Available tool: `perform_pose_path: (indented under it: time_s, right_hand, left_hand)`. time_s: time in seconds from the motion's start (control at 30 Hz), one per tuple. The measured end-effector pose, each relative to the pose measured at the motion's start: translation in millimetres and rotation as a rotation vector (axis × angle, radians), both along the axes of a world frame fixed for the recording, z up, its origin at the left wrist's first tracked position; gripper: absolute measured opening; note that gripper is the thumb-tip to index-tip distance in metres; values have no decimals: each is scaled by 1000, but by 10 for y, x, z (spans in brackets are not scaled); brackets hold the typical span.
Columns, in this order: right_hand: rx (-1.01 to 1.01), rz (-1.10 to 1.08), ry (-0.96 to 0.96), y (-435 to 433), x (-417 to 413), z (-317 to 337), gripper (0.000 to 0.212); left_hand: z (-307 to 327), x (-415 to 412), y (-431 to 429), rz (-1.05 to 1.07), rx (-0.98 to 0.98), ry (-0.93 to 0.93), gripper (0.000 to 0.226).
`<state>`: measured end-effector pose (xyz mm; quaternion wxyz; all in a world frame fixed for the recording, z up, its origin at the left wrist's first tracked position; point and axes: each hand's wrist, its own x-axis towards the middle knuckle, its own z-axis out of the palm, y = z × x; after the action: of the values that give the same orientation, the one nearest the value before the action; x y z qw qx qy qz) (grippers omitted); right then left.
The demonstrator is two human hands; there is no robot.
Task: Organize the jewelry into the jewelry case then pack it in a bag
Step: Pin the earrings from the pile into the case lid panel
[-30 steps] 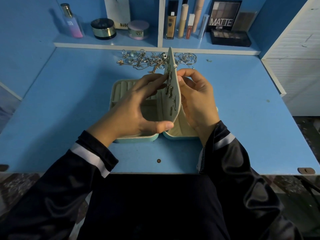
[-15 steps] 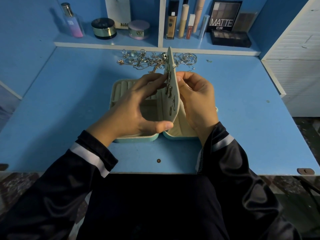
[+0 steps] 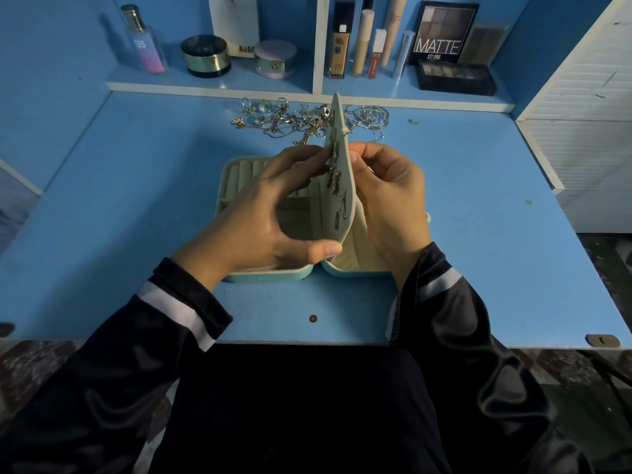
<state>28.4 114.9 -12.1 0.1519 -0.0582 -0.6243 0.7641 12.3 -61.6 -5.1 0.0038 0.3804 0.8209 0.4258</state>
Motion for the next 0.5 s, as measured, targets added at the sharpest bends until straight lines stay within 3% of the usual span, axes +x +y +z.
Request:
perform_pose_path:
  time_s: [0.5]
  right_hand:
    - [100, -58, 49, -11, 9, 22, 17]
  left_hand:
    - [18, 2, 0, -9, 17, -11, 95]
